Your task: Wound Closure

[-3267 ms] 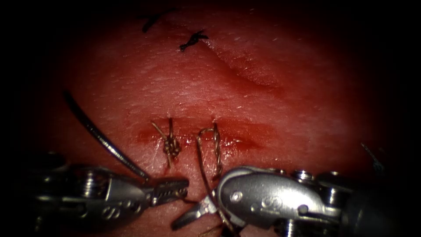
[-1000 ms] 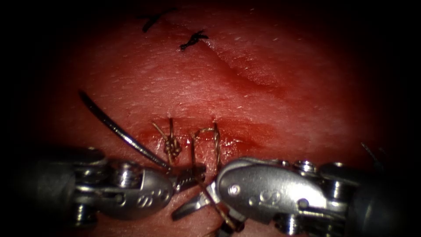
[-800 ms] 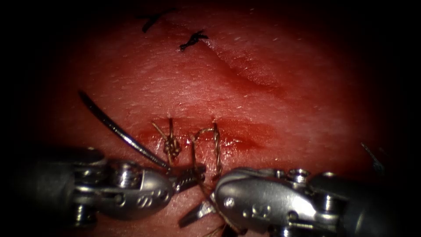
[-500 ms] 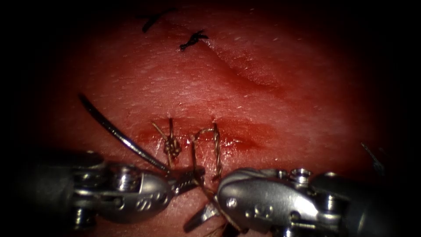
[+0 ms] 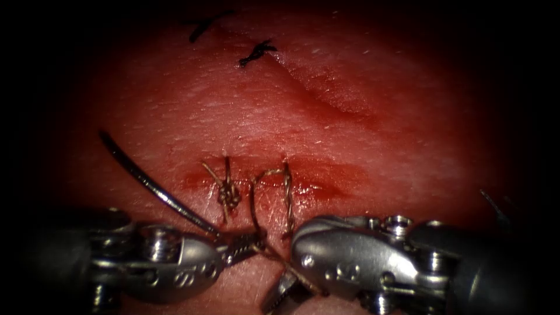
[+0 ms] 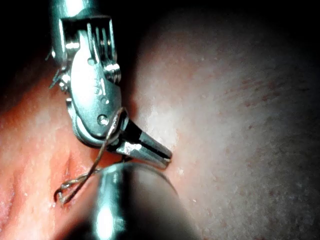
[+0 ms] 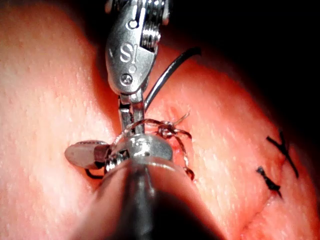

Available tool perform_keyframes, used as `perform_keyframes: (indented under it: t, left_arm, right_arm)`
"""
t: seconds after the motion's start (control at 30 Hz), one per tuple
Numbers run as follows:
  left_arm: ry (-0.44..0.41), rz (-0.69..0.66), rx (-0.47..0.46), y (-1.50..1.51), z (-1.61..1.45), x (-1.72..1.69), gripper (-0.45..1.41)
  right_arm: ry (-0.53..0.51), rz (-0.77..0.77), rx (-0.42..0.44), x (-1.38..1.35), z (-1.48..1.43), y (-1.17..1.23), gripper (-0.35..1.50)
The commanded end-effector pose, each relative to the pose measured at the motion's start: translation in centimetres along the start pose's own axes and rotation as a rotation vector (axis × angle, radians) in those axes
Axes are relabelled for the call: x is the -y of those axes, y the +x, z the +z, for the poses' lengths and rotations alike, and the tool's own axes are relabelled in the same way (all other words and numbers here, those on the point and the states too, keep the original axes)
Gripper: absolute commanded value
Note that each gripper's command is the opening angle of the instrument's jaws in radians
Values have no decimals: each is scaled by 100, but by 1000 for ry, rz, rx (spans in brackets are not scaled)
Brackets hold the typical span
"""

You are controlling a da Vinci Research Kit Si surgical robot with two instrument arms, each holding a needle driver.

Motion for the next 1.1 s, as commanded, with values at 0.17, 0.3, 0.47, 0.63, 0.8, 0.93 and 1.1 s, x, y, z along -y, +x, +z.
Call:
perform_keyframes:
  t: [0.17,0.3,0.47,0.63,0.8,0.93,1.1]
  left_arm:
    - [1,2,2,-2,5,2,-45]
    - [1,4,3,-2,2,6,-45]
    - [1,12,4,1,-3,19,-45]
    - [1,-5,5,2,-13,43,-45]
    - [4,-12,6,-6,-33,70,-45]
    - [7,-12,9,-15,-48,94,-45]
    - [17,-6,22,-32,-64,121,-45]
  right_arm:
    - [17,-4,-4,-5,2,1,-35]
    - [4,14,-20,-9,-9,2,-35]
    - [-90,49,-130,-19,-48,2,-35]
    - [-173,96,-239,-30,-87,-3,-35]
    - [-250,158,-306,-42,-112,-16,-35]
    - [-299,195,-302,-53,-122,-28,-35]
    - [-338,247,-283,-68,-127,-43,-35]
